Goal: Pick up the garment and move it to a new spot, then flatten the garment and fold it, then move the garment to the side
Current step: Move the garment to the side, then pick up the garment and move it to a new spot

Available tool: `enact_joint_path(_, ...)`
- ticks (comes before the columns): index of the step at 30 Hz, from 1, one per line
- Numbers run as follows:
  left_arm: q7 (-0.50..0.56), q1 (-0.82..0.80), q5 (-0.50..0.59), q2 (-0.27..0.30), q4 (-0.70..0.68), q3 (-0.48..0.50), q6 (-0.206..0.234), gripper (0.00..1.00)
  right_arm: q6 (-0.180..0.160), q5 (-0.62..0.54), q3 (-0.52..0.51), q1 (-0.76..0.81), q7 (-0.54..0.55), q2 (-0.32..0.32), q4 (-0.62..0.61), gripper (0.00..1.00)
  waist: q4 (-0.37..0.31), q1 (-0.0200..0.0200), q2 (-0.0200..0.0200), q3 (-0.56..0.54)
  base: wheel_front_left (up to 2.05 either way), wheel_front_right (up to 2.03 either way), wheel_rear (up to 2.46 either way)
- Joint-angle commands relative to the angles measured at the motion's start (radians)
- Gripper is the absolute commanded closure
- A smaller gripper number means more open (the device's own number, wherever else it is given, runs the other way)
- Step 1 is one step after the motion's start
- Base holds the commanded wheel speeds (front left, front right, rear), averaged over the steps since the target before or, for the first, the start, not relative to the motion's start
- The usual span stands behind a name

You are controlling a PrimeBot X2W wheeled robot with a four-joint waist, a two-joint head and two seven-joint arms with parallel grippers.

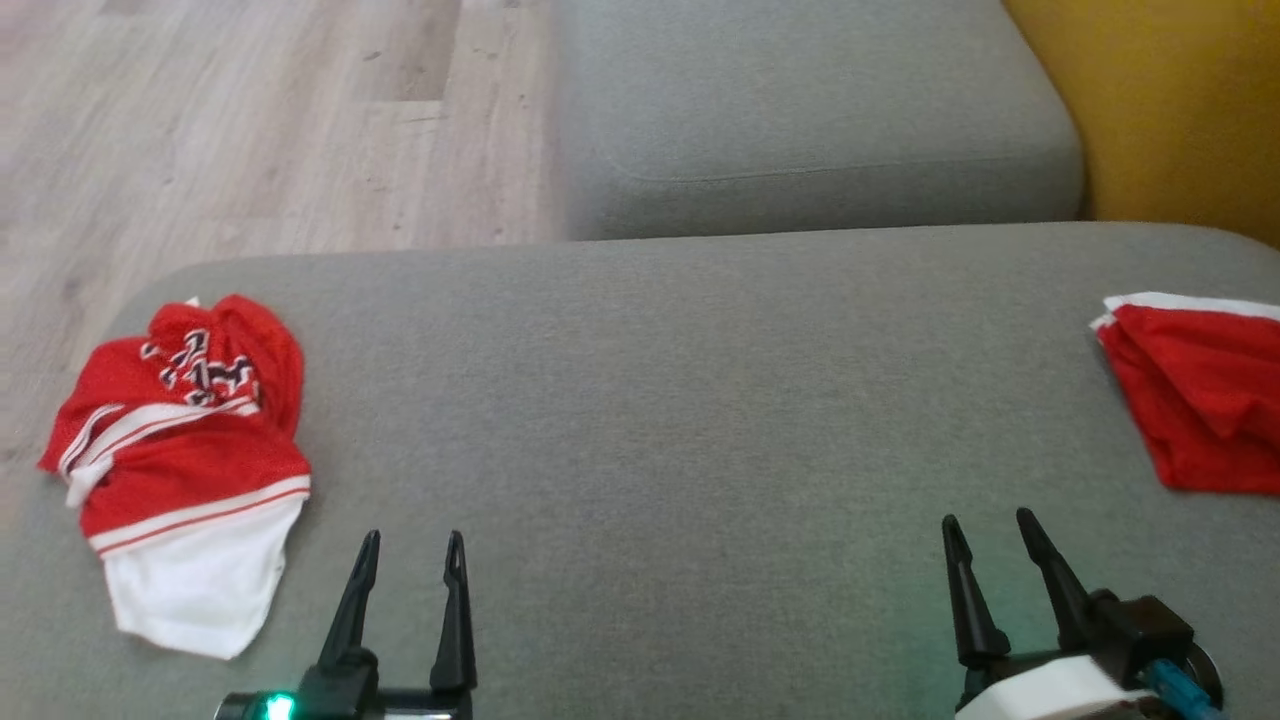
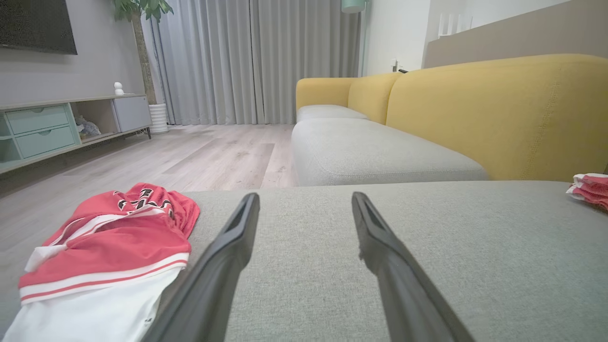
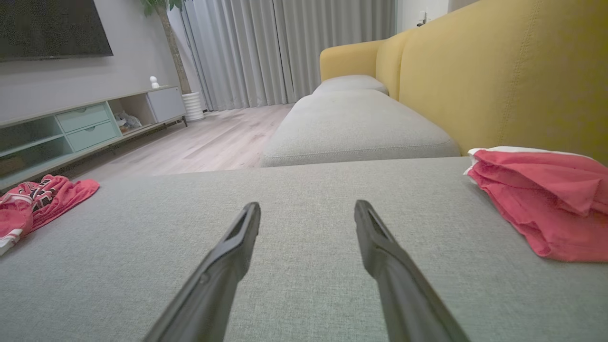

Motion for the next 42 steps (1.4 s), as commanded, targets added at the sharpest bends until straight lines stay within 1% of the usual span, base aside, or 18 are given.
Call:
enact_joint_path(1, -0.005, -0.037, 0.009, -0.003, -0.025, 0.033, -0.001, 0.0, -0.001, -0.005, 0.021, -0.02, -0.011, -0.004, -0.029, 0.0, 0.027, -0.0001, -0.0001, 0.005, 0.0, 0.0, 0.0)
enact_joint_path(4, -0.005, -0.047, 0.012, -0.003, -0.027, 0.031, -0.002, 0.0, -0.001, 0.004, 0.017, -0.016, -0.011, -0.003, -0.033, 0.0, 0.088, -0.0001, -0.0001, 0.017, 0.0, 0.0, 0.0)
enact_joint_path(7, -0.005, -0.057, 0.015, -0.003, -0.031, 0.032, -0.002, 0.0, -0.001, 0.007, 0.02, -0.022, -0.011, -0.003, -0.04, 0.0, 0.172, -0.0001, -0.0001, 0.037, 0.0, 0.0, 0.0)
enact_joint_path(13, -0.005, -0.066, 0.017, -0.003, -0.046, 0.063, 0.005, 0.0, -0.001, -0.005, 0.023, -0.056, -0.011, -0.003, -0.052, 0.0, 0.348, -0.0001, -0.0001, 0.082, 0.0, 0.0, 0.0)
enact_joint_path(16, -0.005, -0.066, 0.014, -0.003, -0.055, 0.086, 0.011, 0.0, -0.001, -0.014, 0.017, -0.065, -0.011, -0.004, -0.055, 0.0, 0.42, -0.0001, -0.0001, 0.099, 0.0, 0.0, 0.0)
enact_joint_path(18, -0.005, -0.068, 0.011, -0.003, -0.063, 0.103, 0.014, 0.0, -0.001, -0.019, 0.015, -0.071, -0.011, -0.009, -0.057, 0.0, 0.451, -0.0001, -0.0001, 0.112, 0.0, 0.0, 0.0)
enact_joint_path(21, -0.005, -0.08, 0.005, -0.003, -0.081, 0.127, 0.019, 0.0, -0.001, -0.025, 0.021, -0.089, -0.011, -0.028, -0.058, 0.0, 0.47, -0.0001, -0.0001, 0.142, 0.0, 0.0, 0.0)
enact_joint_path(25, -0.005, -0.131, 0.0, -0.003, -0.096, 0.152, 0.014, 0.0, -0.001, -0.031, 0.024, -0.107, -0.011, -0.059, -0.067, 0.0, 0.478, -0.0001, -0.0001, 0.191, 0.0, 0.0, 0.0)
enact_joint_path(29, -0.005, -0.261, 0.03, 0.022, -0.095, 0.18, -0.014, 0.0, -0.001, -0.043, 0.044, -0.149, -0.011, -0.119, -0.086, 0.0, 0.434, -0.0001, -0.0001, 0.297, 0.0, 0.0, 0.0)
enact_joint_path(31, -0.005, -0.354, 0.044, 0.043, -0.05, 0.18, -0.035, 0.0, -0.001, -0.047, 0.052, -0.176, -0.011, -0.162, -0.095, 0.0, 0.403, -0.0001, -0.0001, 0.351, 0.0, 0.0, 0.0)
enact_joint_path(32, -0.005, -0.407, 0.047, 0.054, -0.014, 0.179, -0.047, 0.0, -0.001, -0.048, 0.053, -0.188, -0.011, -0.183, -0.1, 0.0, 0.387, -0.0001, -0.0001, 0.377, 0.0, 0.0, 0.0)
enact_joint_path(33, 0.011, -0.523, 0.04, 0.07, 0.087, 0.178, -0.072, 0.0, -0.001, -0.049, 0.048, -0.208, -0.011, -0.221, -0.113, 0.0, 0.356, -0.0001, -0.0001, 0.423, 0.0, 0.0, 0.0)
enact_joint_path(34, 0.034, -0.588, 0.028, 0.076, 0.139, 0.178, -0.09, 0.0, -0.001, -0.049, 0.045, -0.215, -0.011, -0.237, -0.119, 0.0, 0.342, -0.0001, -0.0001, 0.445, 0.0, 0.0, 0.0)
enact_joint_path(37, 0.139, -0.78, -0.034, 0.091, 0.317, 0.207, -0.136, 0.0, -0.001, -0.049, 0.047, -0.235, -0.011, -0.283, -0.141, 0.0, 0.298, -0.0001, -0.0001, 0.511, 0.0, 0.0, 0.0)
enact_joint_path(40, 0.262, -0.931, -0.069, 0.126, 0.499, 0.226, -0.164, 0.0, -0.001, -0.049, 0.056, -0.267, -0.011, -0.319, -0.156, 0.0, 0.244, -0.0001, -0.0001, 0.563, 0.0, 0.0, 0.0)
enact_joint_path(42, 0.345, -1.002, -0.079, 0.151, 0.611, 0.231, -0.171, 0.0, -0.001, -0.047, 0.049, -0.286, -0.011, -0.329, -0.169, 0.0, 0.216, -0.0001, -0.0001, 0.59, 0.0, 0.0, 0.0)
